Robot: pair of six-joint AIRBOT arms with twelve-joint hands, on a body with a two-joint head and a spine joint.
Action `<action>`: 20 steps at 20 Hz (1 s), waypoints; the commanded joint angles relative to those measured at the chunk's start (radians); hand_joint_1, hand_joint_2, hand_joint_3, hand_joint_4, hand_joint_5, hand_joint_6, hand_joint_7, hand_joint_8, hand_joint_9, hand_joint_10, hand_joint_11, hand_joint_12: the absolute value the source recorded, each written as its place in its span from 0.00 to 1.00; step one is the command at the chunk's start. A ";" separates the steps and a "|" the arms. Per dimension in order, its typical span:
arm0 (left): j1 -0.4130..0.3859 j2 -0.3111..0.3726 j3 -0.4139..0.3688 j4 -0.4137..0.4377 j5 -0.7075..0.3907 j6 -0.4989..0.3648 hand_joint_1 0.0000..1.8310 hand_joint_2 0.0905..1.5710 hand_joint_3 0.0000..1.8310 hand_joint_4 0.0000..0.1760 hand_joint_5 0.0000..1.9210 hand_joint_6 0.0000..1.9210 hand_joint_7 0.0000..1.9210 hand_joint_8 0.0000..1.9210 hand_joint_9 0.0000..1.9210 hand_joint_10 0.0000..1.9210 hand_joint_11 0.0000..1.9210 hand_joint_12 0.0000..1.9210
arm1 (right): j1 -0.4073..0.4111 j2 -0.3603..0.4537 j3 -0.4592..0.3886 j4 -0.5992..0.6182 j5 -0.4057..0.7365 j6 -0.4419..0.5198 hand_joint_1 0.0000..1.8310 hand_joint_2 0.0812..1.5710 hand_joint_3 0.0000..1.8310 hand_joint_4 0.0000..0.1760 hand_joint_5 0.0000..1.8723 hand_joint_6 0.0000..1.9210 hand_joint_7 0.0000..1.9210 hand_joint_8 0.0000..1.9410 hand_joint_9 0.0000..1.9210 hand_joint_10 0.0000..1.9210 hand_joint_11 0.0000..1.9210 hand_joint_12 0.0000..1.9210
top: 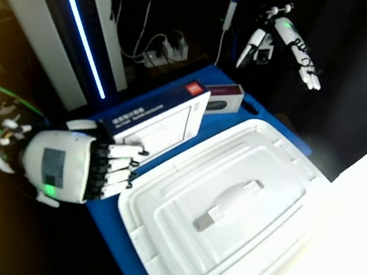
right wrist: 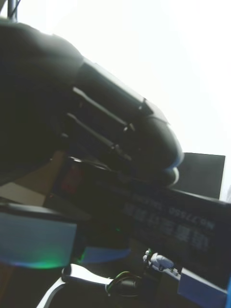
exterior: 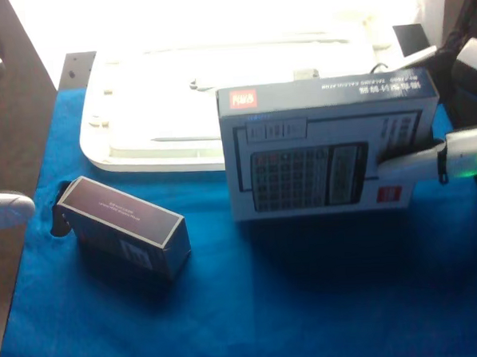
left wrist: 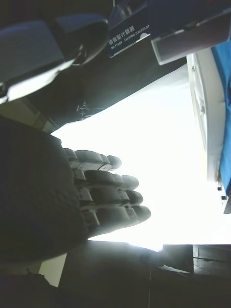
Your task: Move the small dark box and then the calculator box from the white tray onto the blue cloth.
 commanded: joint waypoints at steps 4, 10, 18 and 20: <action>0.027 0.000 -0.006 -0.042 -0.151 -0.006 0.37 0.43 0.00 0.82 0.00 0.00 0.04 0.00 0.02 0.00 0.01 0.01 | -0.001 -0.006 -0.007 0.033 0.125 0.012 0.70 0.65 0.00 0.00 0.56 0.34 0.63 0.42 0.69 0.27 0.55 0.64; 0.032 -0.001 -0.008 -0.046 -0.154 -0.006 0.36 0.43 0.00 0.82 0.00 0.00 0.05 0.00 0.02 0.00 0.01 0.02 | -0.012 0.009 -0.031 0.031 0.177 0.012 0.35 0.56 0.00 0.00 0.52 0.00 0.56 0.00 0.55 0.08 0.38 0.59; 0.039 -0.001 -0.012 -0.052 -0.160 -0.006 0.35 0.44 0.00 0.84 0.00 0.00 0.05 0.00 0.01 0.00 0.01 0.02 | -0.014 0.043 -0.080 0.017 0.216 -0.029 0.22 0.54 0.00 0.00 0.38 0.01 0.41 0.00 0.42 0.00 0.22 0.59; 0.039 -0.001 -0.012 -0.052 -0.161 -0.006 0.35 0.44 0.00 0.80 0.00 0.00 0.05 0.00 0.01 0.00 0.01 0.02 | -0.017 0.049 -0.087 0.016 0.232 -0.034 0.20 0.53 0.00 0.00 0.37 0.00 0.40 0.00 0.41 0.00 0.20 0.58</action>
